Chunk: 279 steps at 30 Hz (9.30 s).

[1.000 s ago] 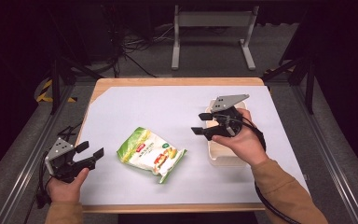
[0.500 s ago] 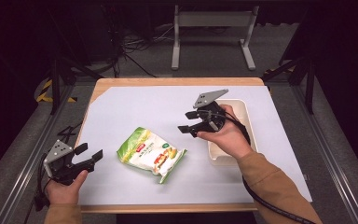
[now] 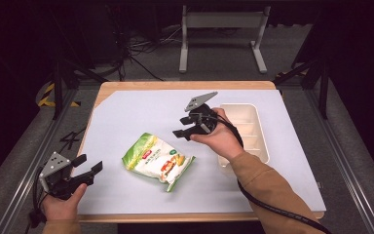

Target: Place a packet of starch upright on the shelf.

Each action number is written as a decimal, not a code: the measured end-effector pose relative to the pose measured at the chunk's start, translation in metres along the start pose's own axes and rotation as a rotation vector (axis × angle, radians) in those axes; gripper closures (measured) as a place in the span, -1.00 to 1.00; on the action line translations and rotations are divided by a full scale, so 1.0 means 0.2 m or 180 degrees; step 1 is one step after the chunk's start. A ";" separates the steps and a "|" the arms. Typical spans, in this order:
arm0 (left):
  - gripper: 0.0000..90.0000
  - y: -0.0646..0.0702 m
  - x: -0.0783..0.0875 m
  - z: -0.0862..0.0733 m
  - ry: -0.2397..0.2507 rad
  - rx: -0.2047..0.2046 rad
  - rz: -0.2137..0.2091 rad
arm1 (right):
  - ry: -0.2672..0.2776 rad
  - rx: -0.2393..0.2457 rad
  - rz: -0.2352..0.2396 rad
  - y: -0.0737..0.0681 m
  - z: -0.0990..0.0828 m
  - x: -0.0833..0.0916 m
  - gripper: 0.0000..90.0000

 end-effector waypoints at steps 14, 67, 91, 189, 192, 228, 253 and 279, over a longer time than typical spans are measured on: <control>-0.27 0.00 -0.02 0.00 -0.0038 -0.0019 -0.0003 | -0.0231 -0.0213 0.0174 0.02 -0.02 -0.30 -0.07; -0.28 -0.01 -0.05 -0.01 -0.0086 -0.0025 -0.0004 | -0.0870 -0.0204 0.0294 -0.05 -0.09 -0.67 0.72; -0.28 -0.02 -0.05 -0.01 -0.0068 -0.0012 -0.0009 | -0.0646 0.0051 0.0355 -0.16 0.10 -0.47 0.97; -0.29 0.00 -0.14 0.01 -0.0152 -0.0052 -0.0098 | 0.0597 0.0366 -0.0582 -0.06 0.21 0.65 0.98; -0.29 0.00 -0.14 0.01 -0.0148 -0.0052 -0.0100 | 0.0605 0.0350 -0.0608 -0.05 0.20 0.66 0.98; -0.29 0.00 -0.15 0.00 -0.0177 -0.0052 -0.0098 | 0.0637 0.0073 -0.0876 0.13 -0.02 0.74 0.98; -0.29 0.01 -0.16 0.00 -0.0181 -0.0045 -0.0098 | 0.0681 -0.0067 -0.0772 0.14 -0.19 0.68 0.98; -0.29 0.02 -0.17 0.00 -0.0210 -0.0074 -0.0120 | 0.1039 -0.0333 -0.0686 0.20 -0.43 0.77 0.98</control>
Point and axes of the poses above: each handheld gripper's, and its own axes: x roughly backward along the jaws, z roughly out of its top, y roughly to its right, the point moved 1 cm from there along -x, roughly forward along the jaws, and after that the axes turned 4 degrees about y, right-handed, at the moved point
